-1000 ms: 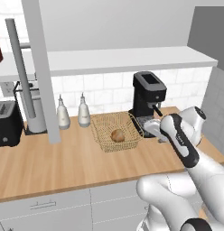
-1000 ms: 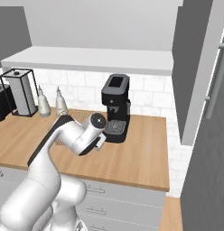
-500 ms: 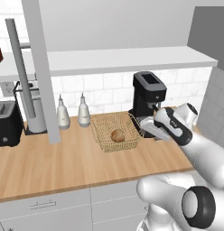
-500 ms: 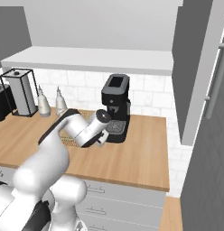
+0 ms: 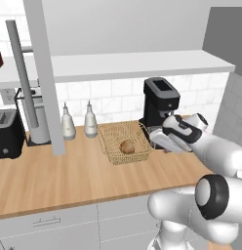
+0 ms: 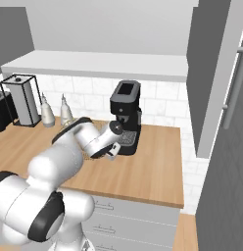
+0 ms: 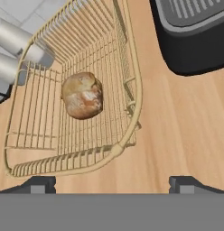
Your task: Open the cabinet, pick up the bread from the cabinet and place it in the basket. Then move the basket to the dining counter.
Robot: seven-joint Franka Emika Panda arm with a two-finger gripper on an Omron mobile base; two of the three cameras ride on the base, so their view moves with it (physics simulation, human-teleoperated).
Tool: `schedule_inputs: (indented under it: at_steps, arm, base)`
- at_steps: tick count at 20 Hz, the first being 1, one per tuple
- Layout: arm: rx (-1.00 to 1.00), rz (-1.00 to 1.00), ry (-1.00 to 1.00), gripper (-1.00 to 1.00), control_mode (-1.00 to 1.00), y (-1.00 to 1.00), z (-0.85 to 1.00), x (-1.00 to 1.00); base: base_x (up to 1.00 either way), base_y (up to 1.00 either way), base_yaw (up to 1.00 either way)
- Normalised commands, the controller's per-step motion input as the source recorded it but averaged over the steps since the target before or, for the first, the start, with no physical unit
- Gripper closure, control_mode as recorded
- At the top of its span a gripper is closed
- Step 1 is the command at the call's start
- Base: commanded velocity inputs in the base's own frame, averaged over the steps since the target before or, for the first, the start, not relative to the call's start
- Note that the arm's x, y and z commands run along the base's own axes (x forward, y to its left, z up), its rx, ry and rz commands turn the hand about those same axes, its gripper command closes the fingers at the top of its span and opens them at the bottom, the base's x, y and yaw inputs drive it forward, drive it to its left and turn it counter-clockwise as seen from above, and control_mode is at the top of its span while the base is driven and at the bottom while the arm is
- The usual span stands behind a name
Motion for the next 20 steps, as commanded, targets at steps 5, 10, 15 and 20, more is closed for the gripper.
schedule_inputs:
  at_steps: [5, 10, 15, 20]
  arm:
    - [0.00, 0.03, 0.00, -1.00, -1.00, 0.00, -0.23, 0.18]
    - [0.00, 0.01, 0.00, -1.00, -1.00, 0.00, -0.17, 0.12]
    - [0.00, 0.00, 0.00, -1.00, -1.00, 0.04, -0.10, 0.09]
    - [0.00, 0.00, 0.00, -1.00, -1.00, 0.18, -0.02, 0.02]
  base:
    - [0.00, 0.00, 0.00]
    - [0.00, 0.00, 0.00]
    - [0.00, 0.00, 0.00]
    - [0.00, 0.00, 0.00]
